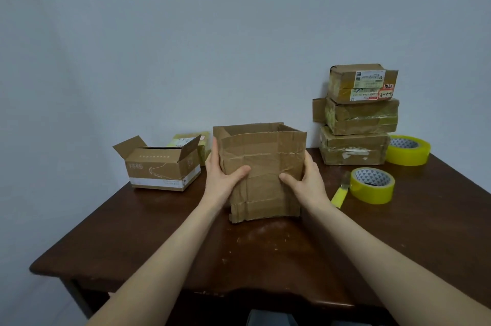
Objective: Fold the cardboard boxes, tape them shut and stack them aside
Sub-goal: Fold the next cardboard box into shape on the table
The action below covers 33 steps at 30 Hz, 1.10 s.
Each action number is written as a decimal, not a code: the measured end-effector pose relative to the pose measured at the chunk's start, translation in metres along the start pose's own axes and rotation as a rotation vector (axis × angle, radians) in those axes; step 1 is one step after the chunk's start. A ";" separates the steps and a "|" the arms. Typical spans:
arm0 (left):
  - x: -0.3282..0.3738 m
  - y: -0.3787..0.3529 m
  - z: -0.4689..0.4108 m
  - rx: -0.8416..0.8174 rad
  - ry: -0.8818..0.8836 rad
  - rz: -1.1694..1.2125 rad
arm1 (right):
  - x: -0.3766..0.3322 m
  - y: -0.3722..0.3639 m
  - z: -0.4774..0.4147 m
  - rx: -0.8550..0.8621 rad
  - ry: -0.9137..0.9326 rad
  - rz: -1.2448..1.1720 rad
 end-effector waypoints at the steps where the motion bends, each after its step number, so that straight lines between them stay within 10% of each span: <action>1: 0.000 0.001 -0.001 0.007 -0.006 0.029 | -0.002 0.000 0.002 0.004 0.026 0.038; 13: -0.018 0.015 -0.012 -0.215 0.133 0.066 | -0.033 0.006 -0.006 -0.189 0.209 0.595; 28: -0.002 0.020 -0.024 -0.031 -0.003 0.095 | -0.028 0.004 -0.017 -0.253 0.065 0.257; 33: 0.000 0.019 -0.032 -0.205 -0.037 -0.101 | -0.034 0.009 -0.028 -0.241 0.025 0.227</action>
Point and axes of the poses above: each hand's wrist, its own z-axis away from the middle knuckle, its own y-axis out of the back of the hand, x = y × z, the point moved 9 cm from there along -z, towards the middle knuckle, and after that the axes turned 12 degrees about -y, right-handed, at the moved point
